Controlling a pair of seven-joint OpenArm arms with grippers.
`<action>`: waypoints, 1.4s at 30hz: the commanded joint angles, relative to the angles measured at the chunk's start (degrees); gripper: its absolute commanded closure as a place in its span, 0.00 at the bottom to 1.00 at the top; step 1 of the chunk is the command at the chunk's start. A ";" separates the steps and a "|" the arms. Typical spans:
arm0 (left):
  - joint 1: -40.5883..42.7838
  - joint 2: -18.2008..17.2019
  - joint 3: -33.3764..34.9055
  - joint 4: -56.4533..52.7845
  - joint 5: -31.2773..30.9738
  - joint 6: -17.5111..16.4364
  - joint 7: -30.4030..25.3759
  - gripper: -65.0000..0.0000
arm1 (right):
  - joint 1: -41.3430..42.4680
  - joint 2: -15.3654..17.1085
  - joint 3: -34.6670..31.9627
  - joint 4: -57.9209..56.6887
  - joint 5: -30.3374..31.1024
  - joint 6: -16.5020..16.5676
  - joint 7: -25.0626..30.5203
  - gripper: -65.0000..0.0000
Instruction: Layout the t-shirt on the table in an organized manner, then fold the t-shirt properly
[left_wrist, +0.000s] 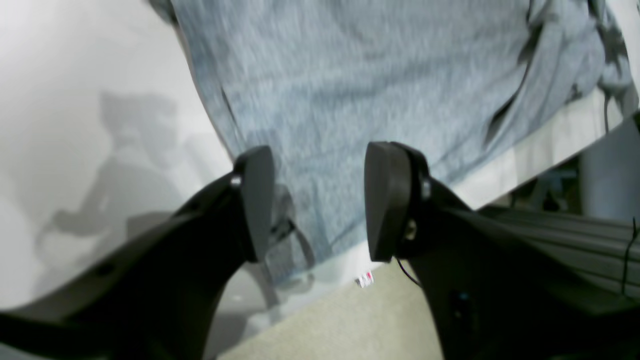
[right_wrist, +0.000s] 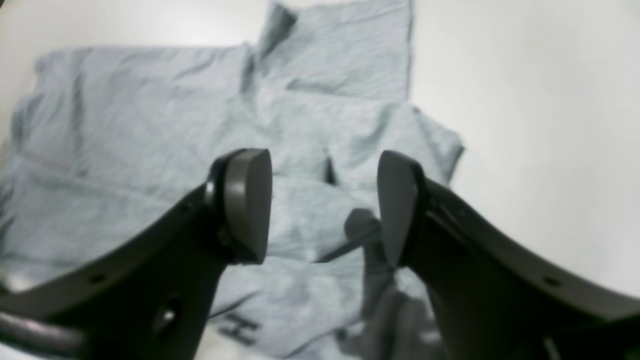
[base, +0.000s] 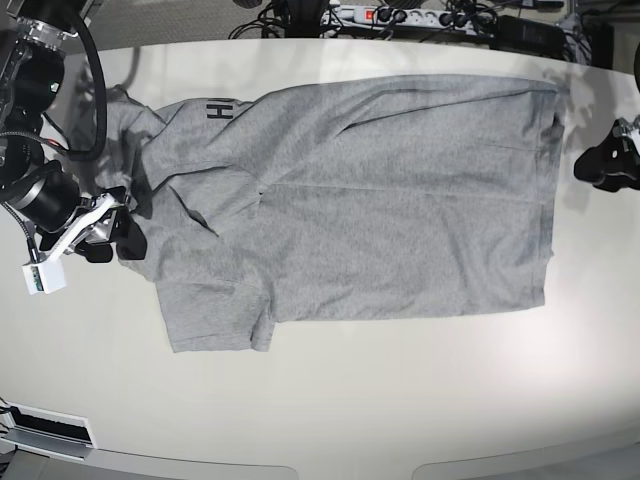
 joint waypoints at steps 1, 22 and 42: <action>-0.31 -1.36 -0.98 0.66 -1.81 -0.30 0.28 0.54 | 0.81 1.22 0.26 0.98 4.13 1.92 -0.11 0.45; 10.05 14.58 -18.67 0.63 3.43 -0.30 -5.73 0.54 | -12.09 3.32 2.47 0.98 28.44 5.32 -16.67 0.57; 3.15 17.68 -4.13 0.61 27.34 9.29 -20.02 0.54 | -13.94 3.39 2.47 0.98 28.17 5.32 -16.67 0.57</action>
